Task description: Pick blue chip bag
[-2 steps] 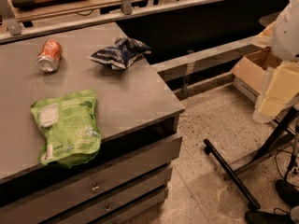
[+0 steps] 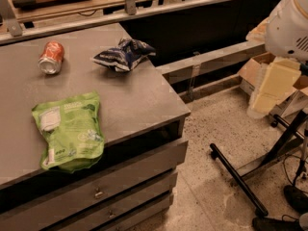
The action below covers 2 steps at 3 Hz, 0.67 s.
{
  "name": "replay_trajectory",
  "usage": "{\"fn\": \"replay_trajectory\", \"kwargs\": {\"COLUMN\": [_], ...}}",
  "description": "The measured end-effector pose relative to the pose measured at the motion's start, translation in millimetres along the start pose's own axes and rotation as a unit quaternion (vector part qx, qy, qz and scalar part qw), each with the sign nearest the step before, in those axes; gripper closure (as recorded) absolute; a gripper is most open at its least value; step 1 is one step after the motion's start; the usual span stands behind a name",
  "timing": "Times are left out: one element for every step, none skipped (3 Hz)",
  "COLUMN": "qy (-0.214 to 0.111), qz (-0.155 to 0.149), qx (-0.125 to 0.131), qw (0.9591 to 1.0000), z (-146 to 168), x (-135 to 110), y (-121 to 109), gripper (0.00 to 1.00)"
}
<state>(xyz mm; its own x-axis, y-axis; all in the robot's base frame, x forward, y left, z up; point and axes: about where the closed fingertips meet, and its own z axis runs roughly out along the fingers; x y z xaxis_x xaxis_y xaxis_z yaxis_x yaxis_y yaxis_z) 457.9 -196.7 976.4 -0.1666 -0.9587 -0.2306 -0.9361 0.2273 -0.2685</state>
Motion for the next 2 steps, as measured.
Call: {"fn": "replay_trajectory", "kwargs": {"qy": [-0.051, -0.098], "qz": [-0.073, -0.129], "qx": [0.018, 0.026], "qw": [0.9959, 0.9864], "z": [29.9, 60.1], "x": [-72.9, -141.5], "y": [-36.3, -62.3], "gripper": [0.0, 0.0]}}
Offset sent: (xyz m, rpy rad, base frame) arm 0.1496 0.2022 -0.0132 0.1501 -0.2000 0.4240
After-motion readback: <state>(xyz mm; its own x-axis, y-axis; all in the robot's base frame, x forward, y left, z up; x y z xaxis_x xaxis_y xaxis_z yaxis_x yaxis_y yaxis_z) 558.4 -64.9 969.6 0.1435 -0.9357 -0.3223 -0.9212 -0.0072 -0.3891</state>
